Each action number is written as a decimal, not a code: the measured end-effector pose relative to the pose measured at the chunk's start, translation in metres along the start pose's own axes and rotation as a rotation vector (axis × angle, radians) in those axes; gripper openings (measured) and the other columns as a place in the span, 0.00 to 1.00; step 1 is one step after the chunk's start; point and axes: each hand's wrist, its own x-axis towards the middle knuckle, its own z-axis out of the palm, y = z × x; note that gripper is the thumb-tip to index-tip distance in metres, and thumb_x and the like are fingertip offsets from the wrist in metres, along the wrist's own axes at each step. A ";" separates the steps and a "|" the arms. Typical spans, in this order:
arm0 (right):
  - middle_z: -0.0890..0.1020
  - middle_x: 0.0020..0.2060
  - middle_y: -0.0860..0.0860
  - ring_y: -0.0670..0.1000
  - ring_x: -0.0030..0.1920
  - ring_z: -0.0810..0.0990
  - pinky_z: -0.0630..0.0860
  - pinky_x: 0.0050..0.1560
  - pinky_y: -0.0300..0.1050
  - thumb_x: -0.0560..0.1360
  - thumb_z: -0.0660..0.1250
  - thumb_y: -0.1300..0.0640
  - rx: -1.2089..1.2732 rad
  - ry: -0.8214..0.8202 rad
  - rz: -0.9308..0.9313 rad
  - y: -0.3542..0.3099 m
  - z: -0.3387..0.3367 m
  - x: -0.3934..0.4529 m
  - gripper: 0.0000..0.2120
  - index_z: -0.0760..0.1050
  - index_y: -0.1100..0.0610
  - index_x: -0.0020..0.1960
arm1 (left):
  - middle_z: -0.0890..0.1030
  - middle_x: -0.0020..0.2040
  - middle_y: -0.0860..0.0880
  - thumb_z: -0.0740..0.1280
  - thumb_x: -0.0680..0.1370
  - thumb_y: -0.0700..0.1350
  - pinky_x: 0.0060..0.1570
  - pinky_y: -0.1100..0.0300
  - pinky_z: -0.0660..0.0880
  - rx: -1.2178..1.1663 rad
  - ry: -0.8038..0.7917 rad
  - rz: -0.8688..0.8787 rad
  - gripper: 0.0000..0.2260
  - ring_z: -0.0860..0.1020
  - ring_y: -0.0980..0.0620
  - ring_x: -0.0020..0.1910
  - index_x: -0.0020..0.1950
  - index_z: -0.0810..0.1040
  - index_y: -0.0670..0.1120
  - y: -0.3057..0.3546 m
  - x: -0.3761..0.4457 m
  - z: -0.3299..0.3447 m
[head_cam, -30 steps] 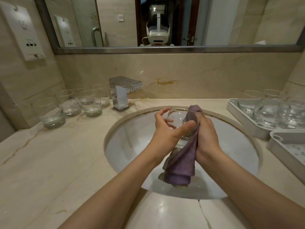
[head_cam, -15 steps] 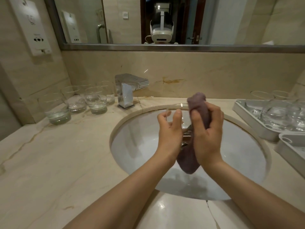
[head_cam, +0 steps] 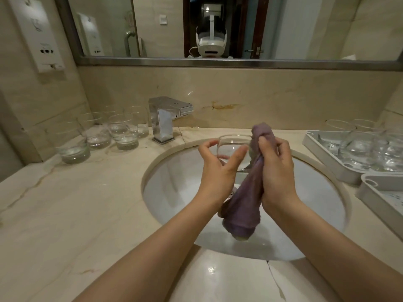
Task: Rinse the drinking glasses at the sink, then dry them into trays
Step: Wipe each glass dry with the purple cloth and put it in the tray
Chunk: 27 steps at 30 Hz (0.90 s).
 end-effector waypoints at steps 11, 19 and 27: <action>0.76 0.47 0.50 0.45 0.47 0.75 0.71 0.53 0.41 0.75 0.64 0.48 -0.110 0.030 -0.218 0.015 0.000 0.001 0.04 0.71 0.46 0.48 | 0.78 0.53 0.45 0.55 0.82 0.57 0.56 0.48 0.76 -0.056 0.033 -0.099 0.18 0.79 0.48 0.52 0.66 0.62 0.48 -0.004 -0.003 0.010; 0.80 0.58 0.63 0.66 0.59 0.79 0.72 0.60 0.71 0.68 0.70 0.44 0.294 -0.014 0.406 0.026 -0.010 0.020 0.30 0.72 0.59 0.64 | 0.71 0.57 0.49 0.71 0.64 0.67 0.44 0.72 0.69 0.105 -0.156 -0.044 0.39 0.75 0.61 0.49 0.66 0.57 0.55 0.002 0.000 0.003; 0.76 0.49 0.51 0.48 0.47 0.77 0.75 0.48 0.42 0.78 0.64 0.52 -0.112 -0.022 -0.016 0.007 0.002 -0.003 0.10 0.71 0.53 0.58 | 0.74 0.51 0.49 0.60 0.80 0.57 0.41 0.63 0.73 -0.040 0.013 -0.071 0.18 0.75 0.57 0.42 0.65 0.60 0.51 -0.001 0.006 -0.002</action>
